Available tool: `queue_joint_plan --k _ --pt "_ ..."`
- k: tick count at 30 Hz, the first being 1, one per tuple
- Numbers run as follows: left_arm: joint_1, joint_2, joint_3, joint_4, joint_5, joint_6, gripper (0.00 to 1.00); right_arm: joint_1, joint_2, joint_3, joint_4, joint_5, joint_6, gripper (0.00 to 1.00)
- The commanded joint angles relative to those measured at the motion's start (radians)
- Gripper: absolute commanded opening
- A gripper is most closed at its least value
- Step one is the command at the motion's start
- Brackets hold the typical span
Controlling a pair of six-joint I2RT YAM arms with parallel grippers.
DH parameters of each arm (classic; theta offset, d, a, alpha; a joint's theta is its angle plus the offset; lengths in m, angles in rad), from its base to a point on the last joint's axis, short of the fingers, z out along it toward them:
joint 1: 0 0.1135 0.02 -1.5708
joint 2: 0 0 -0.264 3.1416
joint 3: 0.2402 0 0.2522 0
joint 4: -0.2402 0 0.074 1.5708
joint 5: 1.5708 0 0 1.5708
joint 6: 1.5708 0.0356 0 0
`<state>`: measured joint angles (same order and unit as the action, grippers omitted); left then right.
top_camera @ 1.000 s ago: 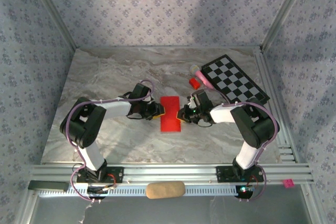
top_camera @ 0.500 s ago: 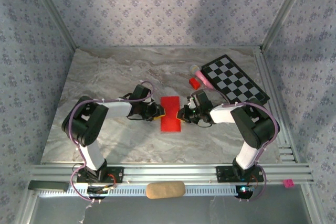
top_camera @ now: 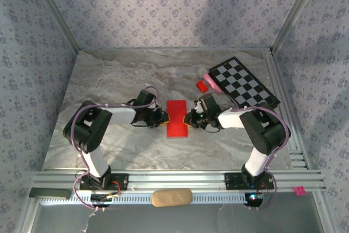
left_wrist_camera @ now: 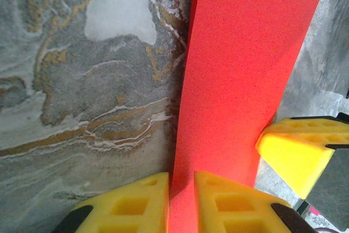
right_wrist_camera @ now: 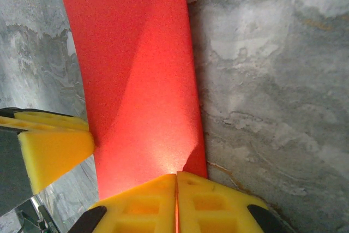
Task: Fold a paper plane with a square sheet of paper (pick it up from the middle)
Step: Third fold the triangle at the center of the table.
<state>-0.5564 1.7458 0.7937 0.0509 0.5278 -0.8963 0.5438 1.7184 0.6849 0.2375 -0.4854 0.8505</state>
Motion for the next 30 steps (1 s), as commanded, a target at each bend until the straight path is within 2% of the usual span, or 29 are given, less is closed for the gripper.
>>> queue_joint_plan --k 1,13,30 --pt "0.004 -0.030 -0.006 0.021 0.002 -0.015 0.21 0.005 0.007 -0.021 -0.091 0.053 0.007 0.10" --pt "0.010 -0.017 -0.011 0.052 0.015 -0.033 0.24 0.003 0.009 -0.015 -0.098 0.049 0.005 0.11" --pt "0.009 -0.025 -0.007 0.048 0.022 -0.033 0.11 0.001 0.014 -0.007 -0.111 0.045 0.002 0.12"
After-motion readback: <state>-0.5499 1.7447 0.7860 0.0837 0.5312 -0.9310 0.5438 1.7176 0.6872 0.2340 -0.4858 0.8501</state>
